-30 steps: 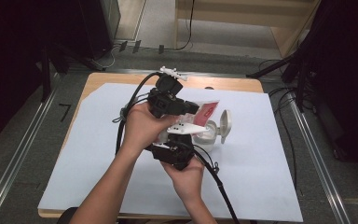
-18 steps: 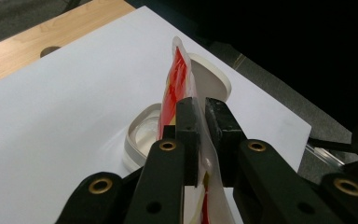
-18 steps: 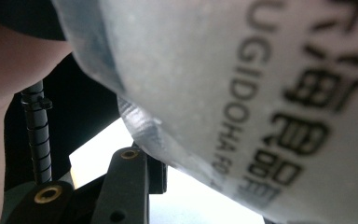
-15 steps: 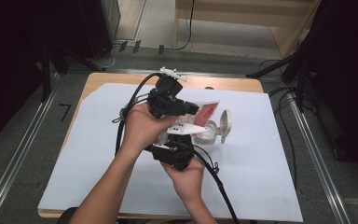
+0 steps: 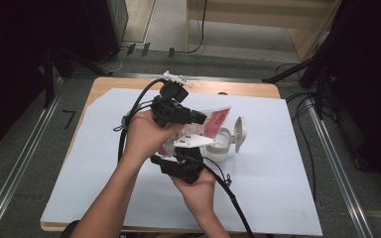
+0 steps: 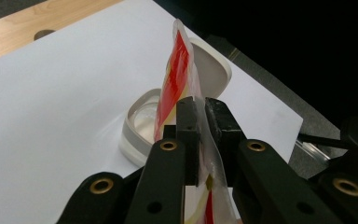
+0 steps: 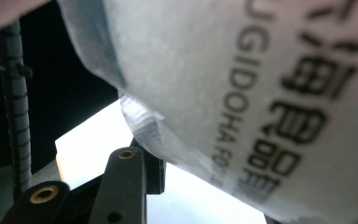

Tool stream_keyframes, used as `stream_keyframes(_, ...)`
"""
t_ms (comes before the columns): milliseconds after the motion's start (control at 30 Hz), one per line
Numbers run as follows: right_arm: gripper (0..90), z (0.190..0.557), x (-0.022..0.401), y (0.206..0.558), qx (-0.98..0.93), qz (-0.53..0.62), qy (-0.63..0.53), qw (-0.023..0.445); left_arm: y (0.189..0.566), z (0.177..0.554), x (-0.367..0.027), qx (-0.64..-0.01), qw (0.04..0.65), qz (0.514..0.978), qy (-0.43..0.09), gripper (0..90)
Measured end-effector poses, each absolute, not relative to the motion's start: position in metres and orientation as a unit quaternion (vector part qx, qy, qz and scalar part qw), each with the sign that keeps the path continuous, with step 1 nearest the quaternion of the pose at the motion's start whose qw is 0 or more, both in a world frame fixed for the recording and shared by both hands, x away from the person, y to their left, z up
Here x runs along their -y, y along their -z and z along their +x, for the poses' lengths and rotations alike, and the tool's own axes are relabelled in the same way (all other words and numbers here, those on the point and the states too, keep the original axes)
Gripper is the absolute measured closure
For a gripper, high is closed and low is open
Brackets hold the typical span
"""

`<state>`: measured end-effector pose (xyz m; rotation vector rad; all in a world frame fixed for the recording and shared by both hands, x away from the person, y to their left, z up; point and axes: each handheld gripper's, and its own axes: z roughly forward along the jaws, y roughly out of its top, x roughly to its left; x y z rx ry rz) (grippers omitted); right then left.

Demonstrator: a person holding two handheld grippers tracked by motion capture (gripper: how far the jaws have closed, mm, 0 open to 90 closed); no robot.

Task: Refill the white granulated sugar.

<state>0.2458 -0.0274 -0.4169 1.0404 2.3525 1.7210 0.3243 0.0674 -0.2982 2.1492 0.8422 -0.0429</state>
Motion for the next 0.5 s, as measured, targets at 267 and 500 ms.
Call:
stream_keyframes(267,58.9,0.243,0.024,0.424,-0.768,0.327,-0.550,0.024,0.299,0.324,-0.075,-0.340,0.387,0.857,0.030,85.2)
stream_keyframes(500,58.8,0.243,0.021,0.432,-0.772,0.317,-0.550,0.025,0.300,0.325,-0.082,-0.342,0.370,0.863,0.041,85.5)
